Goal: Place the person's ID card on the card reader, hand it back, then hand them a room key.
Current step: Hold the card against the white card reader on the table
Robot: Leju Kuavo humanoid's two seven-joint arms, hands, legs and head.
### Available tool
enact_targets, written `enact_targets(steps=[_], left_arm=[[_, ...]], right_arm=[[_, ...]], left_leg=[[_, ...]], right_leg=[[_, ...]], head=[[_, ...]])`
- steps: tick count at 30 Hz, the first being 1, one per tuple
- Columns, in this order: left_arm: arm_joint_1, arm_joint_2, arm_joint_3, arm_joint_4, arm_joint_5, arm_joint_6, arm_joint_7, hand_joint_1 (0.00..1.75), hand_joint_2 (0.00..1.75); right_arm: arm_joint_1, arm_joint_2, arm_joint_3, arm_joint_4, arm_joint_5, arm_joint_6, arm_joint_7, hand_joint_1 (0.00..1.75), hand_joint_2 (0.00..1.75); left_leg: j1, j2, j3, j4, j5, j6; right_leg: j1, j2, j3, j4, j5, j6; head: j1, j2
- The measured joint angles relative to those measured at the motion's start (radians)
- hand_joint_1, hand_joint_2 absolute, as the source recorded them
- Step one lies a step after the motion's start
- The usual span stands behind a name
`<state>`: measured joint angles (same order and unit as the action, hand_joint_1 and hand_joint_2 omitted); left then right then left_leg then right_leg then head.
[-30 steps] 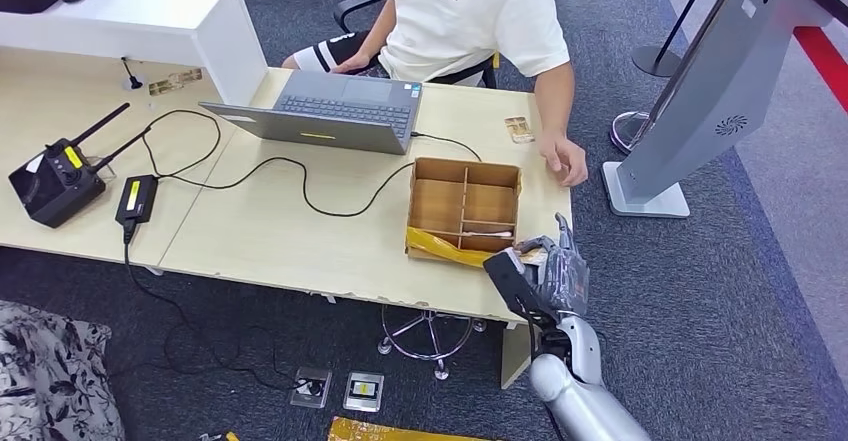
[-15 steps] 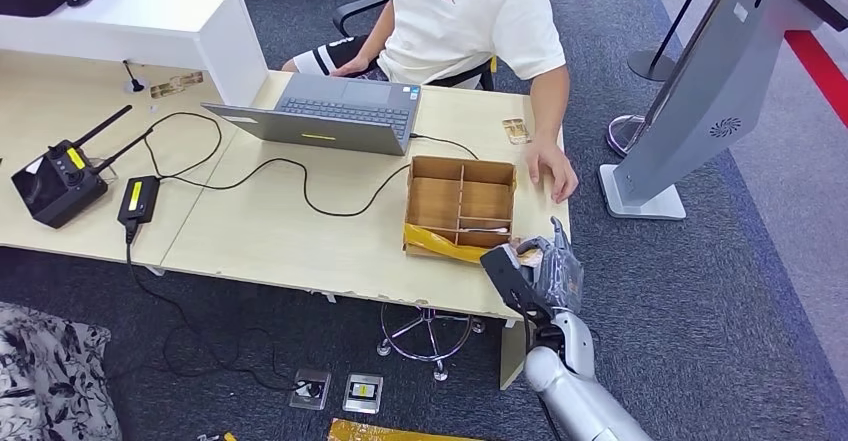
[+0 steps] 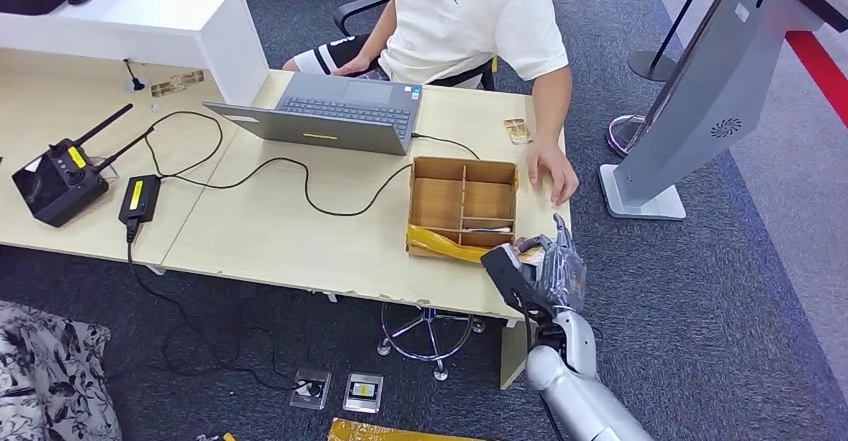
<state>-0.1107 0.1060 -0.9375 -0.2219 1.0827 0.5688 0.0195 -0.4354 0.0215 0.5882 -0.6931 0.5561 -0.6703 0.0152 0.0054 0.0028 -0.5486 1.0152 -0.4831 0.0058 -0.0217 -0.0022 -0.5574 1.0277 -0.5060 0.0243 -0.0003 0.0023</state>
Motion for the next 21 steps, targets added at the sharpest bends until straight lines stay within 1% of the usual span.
enact_targets(steps=[13,21], left_arm=[[0.001,0.001,-0.008,0.0,0.01,0.003,0.0,0.0,1.75],[0.001,0.003,-0.009,0.001,0.016,0.004,0.0,0.0,1.75]], right_arm=[[0.033,-0.022,-0.079,-0.078,0.035,-0.001,-0.005,1.75,1.75],[0.052,-0.042,-0.141,-0.152,0.026,-0.001,-0.013,1.75,1.75]], left_leg=[[0.0,0.0,-0.004,0.0,0.0,0.001],[0.0,-0.001,-0.006,0.0,0.0,0.001]], right_leg=[[0.0,-0.001,-0.003,-0.002,0.001,0.001],[0.0,-0.001,-0.004,-0.002,0.001,0.001]], head=[[0.0,0.0],[0.0,0.0]])
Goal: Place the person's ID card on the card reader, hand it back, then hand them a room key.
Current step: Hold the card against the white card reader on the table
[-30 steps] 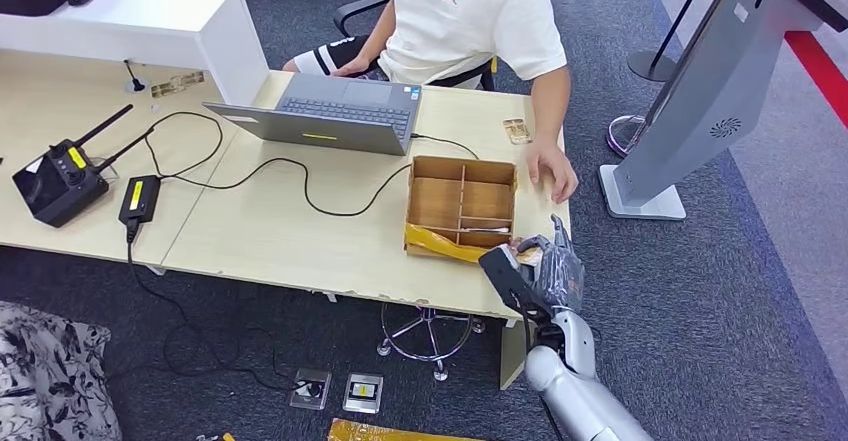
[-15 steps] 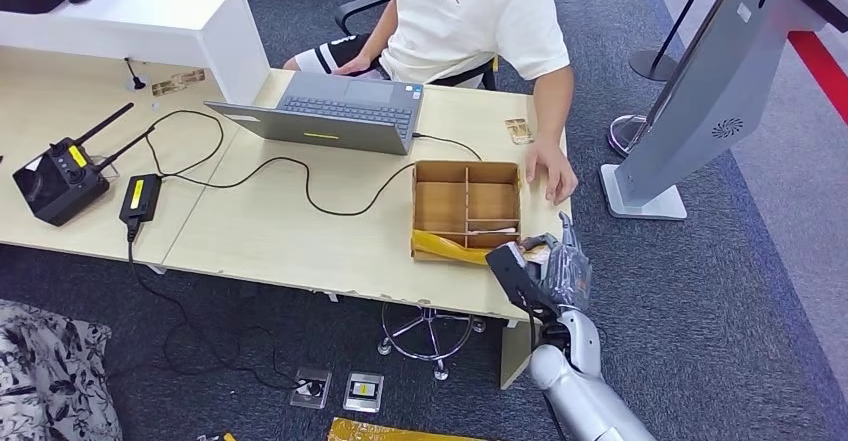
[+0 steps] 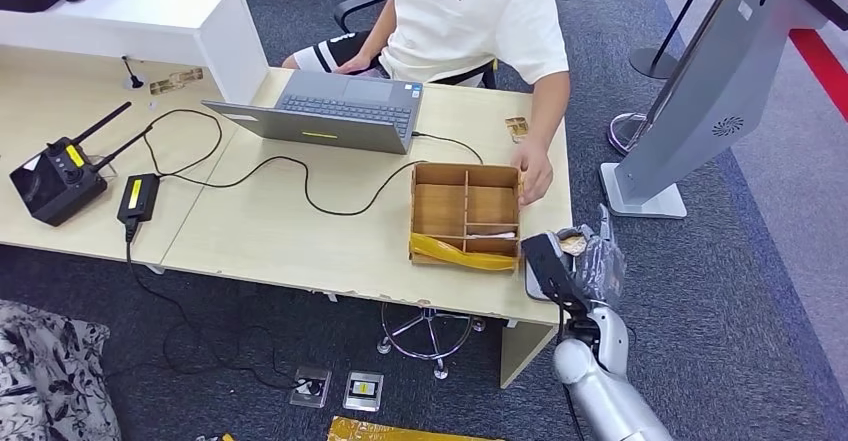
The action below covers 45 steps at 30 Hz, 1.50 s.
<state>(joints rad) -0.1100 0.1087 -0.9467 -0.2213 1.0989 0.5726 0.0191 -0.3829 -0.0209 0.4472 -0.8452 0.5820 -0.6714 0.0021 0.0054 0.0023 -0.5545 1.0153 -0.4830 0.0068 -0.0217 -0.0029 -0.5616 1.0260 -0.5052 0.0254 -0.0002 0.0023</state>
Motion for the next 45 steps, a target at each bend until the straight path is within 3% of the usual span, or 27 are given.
enact_targets(steps=[6,10,14,22,45], left_arm=[[0.0,0.0,0.0,0.0,0.003,0.0,-0.001,0.0,1.75],[0.0,0.0,0.0,0.0,0.004,0.0,-0.001,0.0,1.75],[0.0,0.0,0.0,0.0,0.007,0.0,-0.001,0.0,1.75],[-0.001,0.0,0.0,0.001,0.015,0.003,-0.001,0.0,1.75],[-0.002,-0.001,0.0,0.001,0.015,0.003,-0.001,0.0,1.75]], right_arm=[[0.024,-0.004,-0.067,-0.043,-0.002,0.0,-0.062,1.75,1.75],[0.037,-0.005,-0.097,-0.069,-0.004,0.0,-0.038,1.75,1.75],[0.039,-0.008,-0.097,-0.064,-0.037,0.0,0.004,1.75,1.75],[0.04,0.005,-0.095,0.028,-0.085,0.001,-0.04,1.75,1.75],[0.037,0.038,-0.057,0.167,-0.124,0.002,-0.024,1.75,1.75]], left_leg=[[0.0,0.0,0.0,0.0,0.0,0.0],[0.0,0.0,-0.001,0.0,0.0,0.0],[0.0,0.0,-0.001,0.0,0.0,0.0],[0.0,0.0,-0.002,0.0,0.0,0.0],[0.0,0.0,0.0,0.0,0.0,0.0]], right_leg=[[0.0,0.0,0.0,-0.001,0.0,0.0],[0.0,0.0,0.0,-0.001,0.0,0.0],[0.0,0.0,0.0,-0.001,0.0,0.0],[0.0,0.0,-0.001,-0.002,0.0,0.0],[0.0,0.0,0.001,-0.002,0.0,0.001]], head=[[0.0,0.0],[0.0,0.0],[0.0,0.0],[0.0,0.0],[0.0,0.0]])
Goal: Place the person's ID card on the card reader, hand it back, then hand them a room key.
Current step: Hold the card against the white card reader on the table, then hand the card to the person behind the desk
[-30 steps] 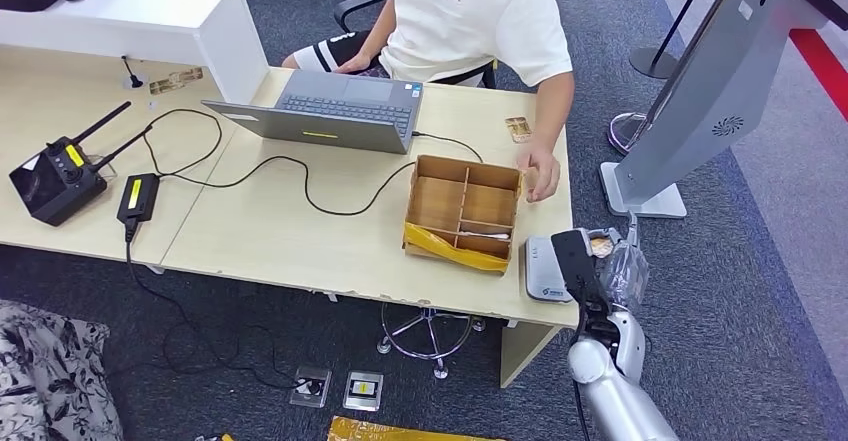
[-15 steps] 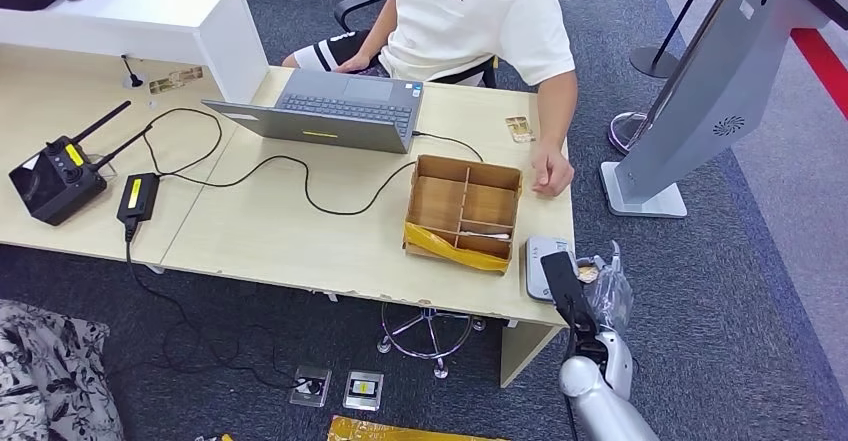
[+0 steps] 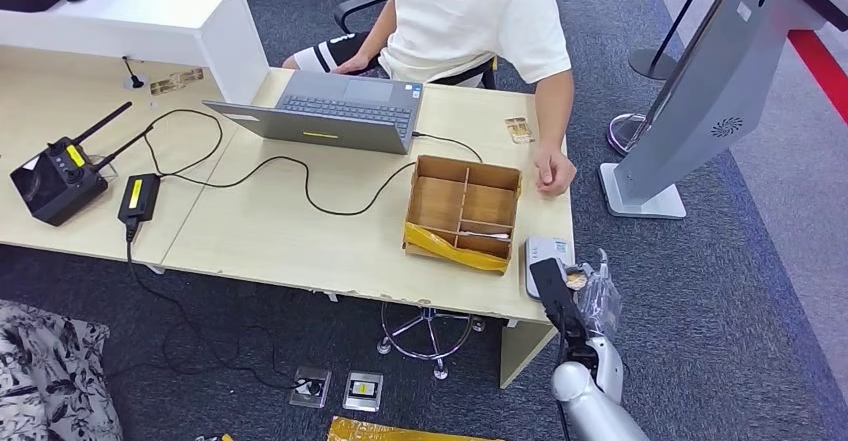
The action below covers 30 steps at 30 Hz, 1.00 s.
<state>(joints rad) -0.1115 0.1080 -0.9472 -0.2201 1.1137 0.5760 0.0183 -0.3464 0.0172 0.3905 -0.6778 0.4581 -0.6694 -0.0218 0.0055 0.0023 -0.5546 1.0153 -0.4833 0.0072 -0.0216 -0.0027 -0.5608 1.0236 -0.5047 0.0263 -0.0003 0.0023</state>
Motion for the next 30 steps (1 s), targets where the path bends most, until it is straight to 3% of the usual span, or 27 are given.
enact_targets(steps=[6,10,14,18,24,30], left_arm=[[0.0,0.0,0.0,0.0,0.0,0.0,0.0,0.0,1.75],[0.0,0.0,0.0,0.0,-0.001,-0.001,-0.001,0.0,1.75],[0.001,0.0,0.0,0.0,0.0,-0.001,-0.004,0.0,1.75],[0.002,-0.002,-0.001,0.0,-0.001,-0.002,-0.011,0.0,1.75],[0.0,-0.004,-0.017,0.001,-0.005,-0.015,-0.023,0.0,1.75],[-0.027,-0.012,-0.039,0.001,-0.014,-0.031,-0.023,0.0,1.75]], right_arm=[[0.0,0.0,0.003,-0.001,0.032,-0.001,-0.005,1.75,1.75],[0.02,0.001,-0.015,-0.032,0.116,-0.002,-0.073,1.75,1.75],[0.051,0.014,-0.072,-0.158,0.216,-0.002,-0.162,1.75,1.75],[0.057,0.023,-0.115,-0.364,0.279,-0.003,-0.186,1.75,1.75],[0.0,0.023,-0.122,-0.69,0.393,-0.002,-0.126,1.75,1.75],[-0.216,-0.003,0.012,-0.768,0.406,0.038,0.132,1.75,1.75]], left_leg=[[0.0,0.0,0.001,0.0,0.0,0.001],[0.0,0.0,-0.001,0.0,0.001,0.002],[0.0,-0.001,-0.003,0.0,0.001,0.002],[0.0,-0.001,-0.003,0.0,0.002,0.002],[0.0,-0.001,-0.004,0.0,0.002,0.002],[0.0,0.0,-0.006,0.0,0.004,0.004]], right_leg=[[0.0,0.0,0.001,-0.001,0.001,0.001],[0.0,-0.001,0.001,-0.002,0.001,0.002],[0.0,-0.001,0.0,-0.002,0.002,0.002],[0.0,-0.002,-0.001,-0.002,0.002,0.002],[0.0,-0.001,-0.002,-0.002,0.003,0.003],[0.0,0.0,-0.004,-0.002,0.005,0.003]], head=[[0.0,0.0],[0.0,0.0],[0.0,0.0],[0.0,0.0],[0.0,0.0],[0.0,0.0]])
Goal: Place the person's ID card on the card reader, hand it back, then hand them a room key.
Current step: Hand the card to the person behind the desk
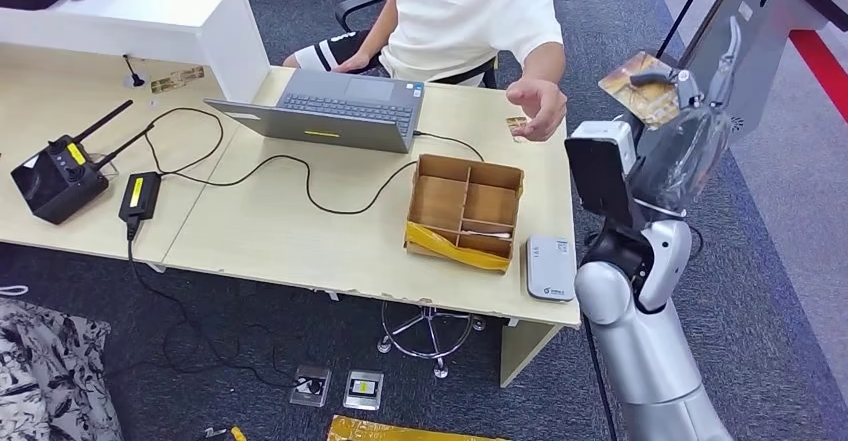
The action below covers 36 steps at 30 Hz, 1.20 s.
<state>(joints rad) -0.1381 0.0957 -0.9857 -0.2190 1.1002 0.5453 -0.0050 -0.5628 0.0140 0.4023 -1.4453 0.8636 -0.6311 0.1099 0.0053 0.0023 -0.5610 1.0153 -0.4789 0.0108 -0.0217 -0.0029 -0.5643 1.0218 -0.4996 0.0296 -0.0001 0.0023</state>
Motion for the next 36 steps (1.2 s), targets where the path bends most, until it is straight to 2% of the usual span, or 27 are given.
enact_targets(steps=[3,6,10,14,23,27,31,33,35,36], left_arm=[[-0.021,-0.006,-0.01,0.0,0.0,-0.009,-0.002,0.0,1.75],[-0.037,-0.014,-0.012,0.0,0.015,-0.016,-0.01,0.0,1.75],[-0.037,-0.021,-0.012,0.0,0.052,-0.022,-0.019,0.0,1.75],[-0.024,-0.025,-0.012,0.001,0.077,-0.022,-0.02,0.0,1.75],[0.009,-0.026,-0.012,0.001,0.098,-0.013,-0.012,0.0,1.75],[0.017,-0.026,-0.012,0.002,0.097,-0.013,-0.01,0.0,1.75],[0.016,-0.028,-0.012,0.002,0.084,-0.018,-0.02,0.0,1.75],[0.013,-0.031,-0.012,0.002,0.077,-0.02,-0.021,0.0,1.75],[0.009,-0.033,-0.012,0.002,0.073,-0.02,-0.021,0.0,1.75],[0.007,-0.034,-0.012,0.002,0.073,-0.02,-0.021,0.0,1.75]], right_arm=[[-0.125,-0.007,0.08,0.056,-0.022,0.101,0.074,1.75,1.75],[-0.24,-0.008,0.157,0.185,-0.015,0.201,0.127,1.75,1.75],[-0.337,-0.008,0.231,0.392,-0.022,0.24,0.167,1.75,1.75],[-0.373,-0.008,0.271,0.557,-0.043,0.237,0.187,1.75,1.75],[-0.393,-0.013,0.326,0.763,-0.046,0.248,0.227,1.75,1.75],[-0.393,-0.022,0.347,0.814,-0.036,0.246,0.242,0.0,1.75],[-0.391,-0.041,0.362,0.841,-0.026,0.228,0.269,0.0,1.75],[-0.39,-0.054,0.366,0.846,-0.03,0.215,0.279,0.0,0.87],[-0.389,-0.064,0.369,0.85,-0.036,0.212,0.282,0.0,0.87],[-0.389,-0.069,0.37,0.852,-0.038,0.211,0.282,0.0,1.31]], left_leg=[[0.0,-0.001,-0.002,0.0,0.001,0.001],[0.0,-0.003,-0.003,0.0,0.002,0.001],[0.0,-0.008,-0.006,0.0,0.004,0.001],[0.0,-0.01,-0.007,0.0,0.004,0.001],[0.0,-0.01,-0.007,0.0,0.003,0.001],[0.0,-0.01,-0.007,0.0,0.003,0.001],[0.0,-0.009,-0.007,0.0,0.003,0.001],[0.0,-0.009,-0.007,0.0,0.003,0.001],[0.0,-0.009,-0.007,0.0,0.003,0.001],[0.0,-0.008,-0.008,0.0,0.003,0.001]], right_leg=[[0.0,-0.001,-0.001,0.0,0.001,0.0],[0.0,-0.004,-0.001,0.0,0.001,0.0],[0.0,-0.009,-0.002,-0.001,0.001,0.0],[0.0,-0.012,-0.002,-0.002,0.001,0.0],[0.0,-0.012,-0.002,-0.004,0.001,0.0],[0.0,-0.012,-0.003,-0.004,0.002,0.0],[0.0,-0.01,-0.004,-0.004,0.002,0.001],[0.0,-0.01,-0.004,-0.004,0.002,0.001],[0.0,-0.01,-0.004,-0.004,0.002,0.001],[0.0,-0.009,-0.004,-0.004,0.002,0.001]], head=[[0.0,0.0],[0.0,0.0],[0.0,0.0],[0.0,0.0],[0.0,0.0],[0.0,0.0],[0.0,0.0],[0.0,0.0],[0.0,0.0],[0.0,0.0]])
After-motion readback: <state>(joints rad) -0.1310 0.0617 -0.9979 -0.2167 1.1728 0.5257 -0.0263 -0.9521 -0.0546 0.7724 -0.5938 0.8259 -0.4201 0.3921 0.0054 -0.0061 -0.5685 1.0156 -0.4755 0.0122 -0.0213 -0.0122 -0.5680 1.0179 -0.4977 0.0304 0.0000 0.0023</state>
